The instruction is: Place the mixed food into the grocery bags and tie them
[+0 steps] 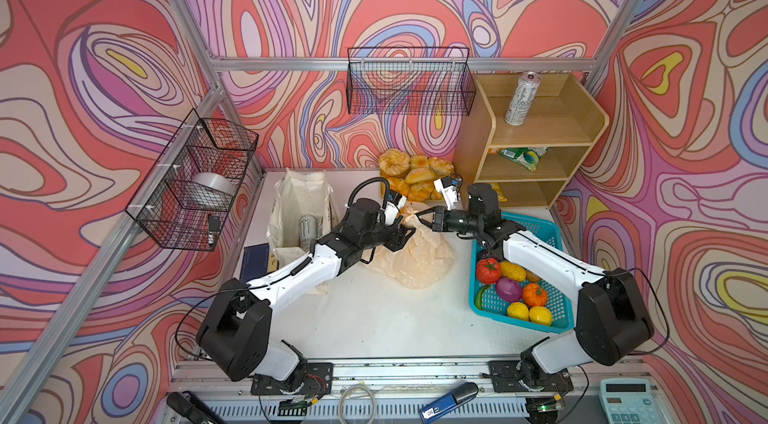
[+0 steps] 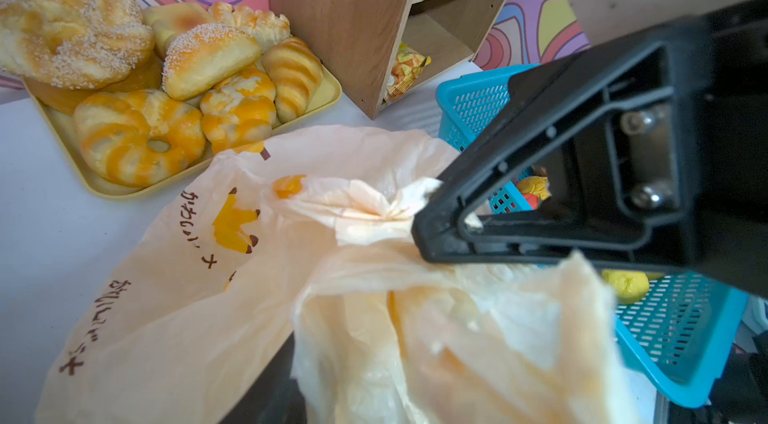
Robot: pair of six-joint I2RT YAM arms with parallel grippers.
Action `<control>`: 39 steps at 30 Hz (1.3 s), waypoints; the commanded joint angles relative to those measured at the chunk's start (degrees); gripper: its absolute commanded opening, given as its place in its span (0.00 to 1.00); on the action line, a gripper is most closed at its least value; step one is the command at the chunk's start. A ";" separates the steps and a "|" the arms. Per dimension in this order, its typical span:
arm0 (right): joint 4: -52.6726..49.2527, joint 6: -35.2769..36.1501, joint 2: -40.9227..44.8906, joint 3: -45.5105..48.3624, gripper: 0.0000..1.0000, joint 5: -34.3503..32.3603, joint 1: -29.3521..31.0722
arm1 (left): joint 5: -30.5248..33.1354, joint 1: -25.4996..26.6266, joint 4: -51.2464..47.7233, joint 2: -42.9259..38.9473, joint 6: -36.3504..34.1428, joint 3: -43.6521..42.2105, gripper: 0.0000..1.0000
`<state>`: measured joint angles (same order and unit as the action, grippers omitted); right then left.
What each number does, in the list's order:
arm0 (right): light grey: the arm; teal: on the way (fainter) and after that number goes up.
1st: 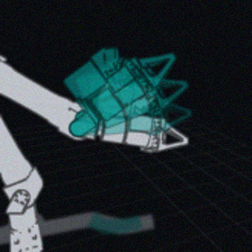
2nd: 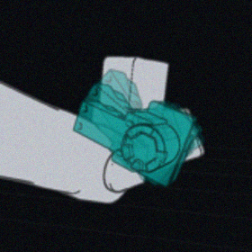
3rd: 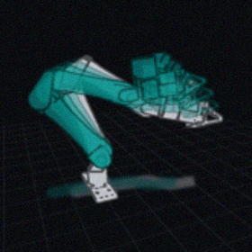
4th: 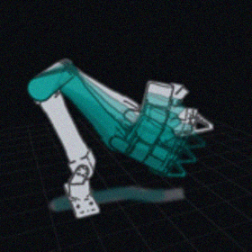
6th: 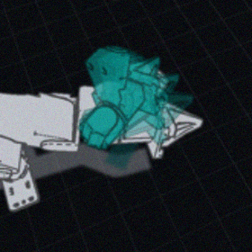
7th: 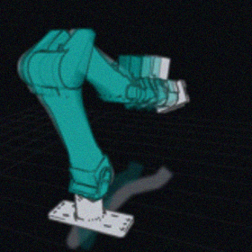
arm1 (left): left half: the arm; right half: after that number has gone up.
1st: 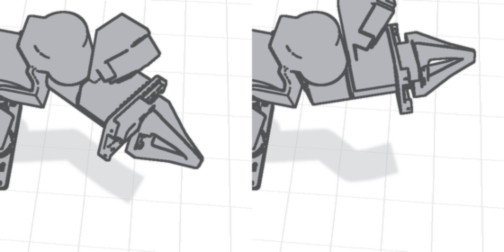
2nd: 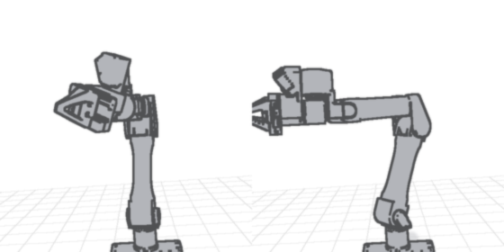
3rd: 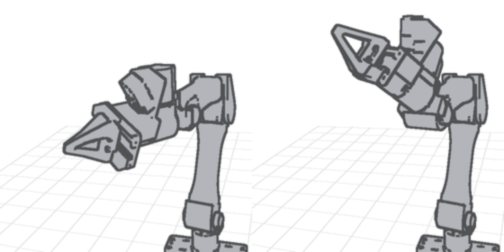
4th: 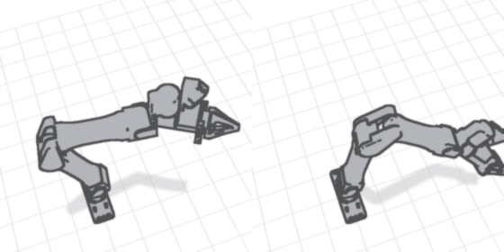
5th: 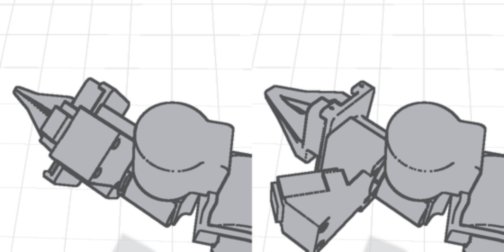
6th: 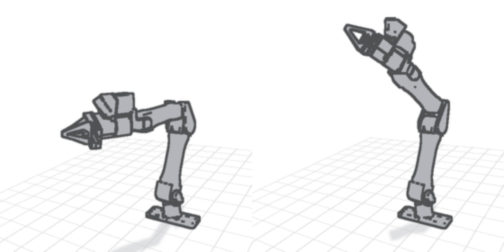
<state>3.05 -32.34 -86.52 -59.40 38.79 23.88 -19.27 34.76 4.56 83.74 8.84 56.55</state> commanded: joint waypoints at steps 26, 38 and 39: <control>-0.05 -0.10 -1.19 -2.12 0.00 -0.01 0.16 | -2.71 -0.40 3.21 -3.19 -1.82 1.94 0.43; -3.65 2.51 2.92 -4.85 0.00 -0.71 0.03 | 5.19 -0.49 4.23 -0.48 0.20 1.92 0.00; -3.92 2.98 3.31 -4.85 0.00 -0.36 -0.03 | 5.97 -0.49 4.12 -0.35 0.45 2.07 0.00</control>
<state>0.49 -31.24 -85.43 -62.92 38.33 23.88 -16.19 34.50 7.55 82.30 8.40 56.93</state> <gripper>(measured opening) 0.041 0.054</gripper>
